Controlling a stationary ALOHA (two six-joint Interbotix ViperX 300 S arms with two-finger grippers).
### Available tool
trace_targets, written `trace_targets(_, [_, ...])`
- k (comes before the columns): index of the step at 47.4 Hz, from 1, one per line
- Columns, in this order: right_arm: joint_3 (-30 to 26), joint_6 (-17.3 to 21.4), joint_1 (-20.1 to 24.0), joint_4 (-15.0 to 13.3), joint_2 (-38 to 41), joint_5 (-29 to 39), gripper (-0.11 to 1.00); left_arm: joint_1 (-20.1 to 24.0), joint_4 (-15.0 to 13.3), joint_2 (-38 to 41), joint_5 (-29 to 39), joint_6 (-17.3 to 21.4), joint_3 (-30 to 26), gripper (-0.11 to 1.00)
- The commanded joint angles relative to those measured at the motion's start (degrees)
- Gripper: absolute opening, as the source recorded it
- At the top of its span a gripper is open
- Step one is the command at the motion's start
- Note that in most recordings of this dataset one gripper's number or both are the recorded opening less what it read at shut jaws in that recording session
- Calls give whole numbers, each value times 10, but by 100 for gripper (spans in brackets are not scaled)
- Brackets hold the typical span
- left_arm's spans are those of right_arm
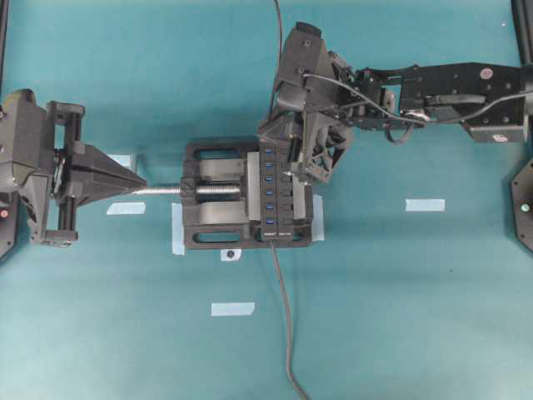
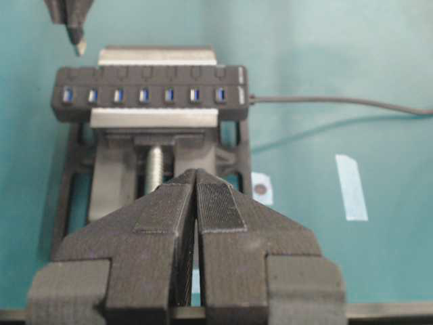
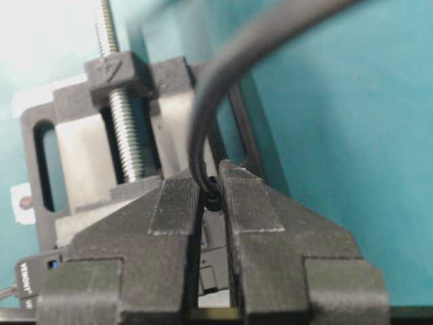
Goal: Insert the USB into the second port from the front of the fixed hub.
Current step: 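Pull the USB plug out of the end port with the right gripper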
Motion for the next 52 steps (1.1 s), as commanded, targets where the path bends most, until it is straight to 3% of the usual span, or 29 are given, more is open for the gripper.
trace_targets(1, [-14, 5, 5, 1, -18, -3, 7, 0, 0, -1, -5, -1, -6, 0])
trace_targets(27, [-13, 55, 54, 1, -18, 2, 7, 0, 1, -1, -5, -2, -8, 0])
trace_targets(52, [4, 61, 81, 1, 1, -1, 7, 0, 0, -1, -5, -2, -7, 0])
